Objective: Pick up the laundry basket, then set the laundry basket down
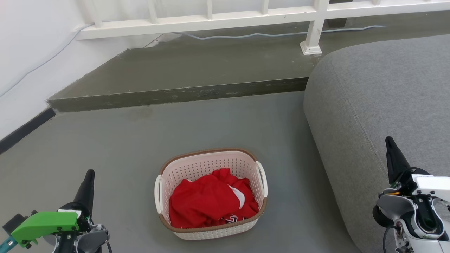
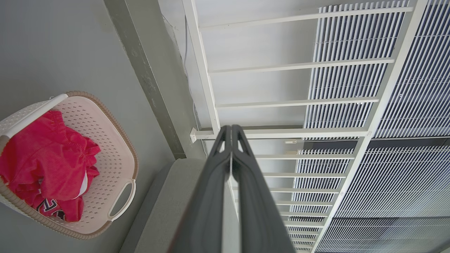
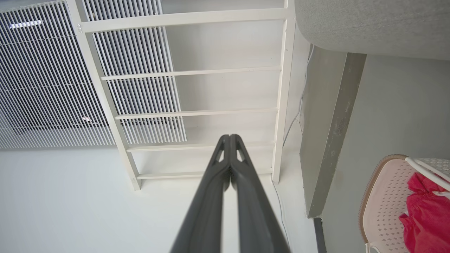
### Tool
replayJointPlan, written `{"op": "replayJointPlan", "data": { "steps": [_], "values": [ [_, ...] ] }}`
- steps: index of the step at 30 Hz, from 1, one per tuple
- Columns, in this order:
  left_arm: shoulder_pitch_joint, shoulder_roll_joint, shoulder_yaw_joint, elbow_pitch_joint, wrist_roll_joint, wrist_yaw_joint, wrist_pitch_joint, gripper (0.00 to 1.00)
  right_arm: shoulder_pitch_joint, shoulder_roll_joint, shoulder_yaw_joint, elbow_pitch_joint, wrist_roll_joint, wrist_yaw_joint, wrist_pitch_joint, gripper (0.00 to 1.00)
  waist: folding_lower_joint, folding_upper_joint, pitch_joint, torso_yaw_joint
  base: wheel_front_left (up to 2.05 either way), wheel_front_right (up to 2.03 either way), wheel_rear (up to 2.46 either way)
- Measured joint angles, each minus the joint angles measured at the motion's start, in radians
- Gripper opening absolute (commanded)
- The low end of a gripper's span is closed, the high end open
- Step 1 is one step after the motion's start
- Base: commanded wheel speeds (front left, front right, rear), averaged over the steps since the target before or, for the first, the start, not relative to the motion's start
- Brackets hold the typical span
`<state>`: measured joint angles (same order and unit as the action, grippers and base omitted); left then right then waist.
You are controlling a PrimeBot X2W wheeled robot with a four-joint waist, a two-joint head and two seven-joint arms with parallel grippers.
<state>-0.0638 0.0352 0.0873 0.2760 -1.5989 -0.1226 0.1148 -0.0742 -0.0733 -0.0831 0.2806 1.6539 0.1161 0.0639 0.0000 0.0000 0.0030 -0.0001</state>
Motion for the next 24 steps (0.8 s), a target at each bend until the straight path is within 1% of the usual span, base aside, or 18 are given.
{"op": "replayJointPlan", "data": {
  "steps": [24],
  "values": [
    [0.0,0.0,0.0,0.0,0.0,0.0,0.0,0.0,0.0,0.002,-0.003,0.0,0.0,0.0,0.006,0.0,0.0,0.0,0.0,0.0,0.0,0.0,0.0]
  ]
}}
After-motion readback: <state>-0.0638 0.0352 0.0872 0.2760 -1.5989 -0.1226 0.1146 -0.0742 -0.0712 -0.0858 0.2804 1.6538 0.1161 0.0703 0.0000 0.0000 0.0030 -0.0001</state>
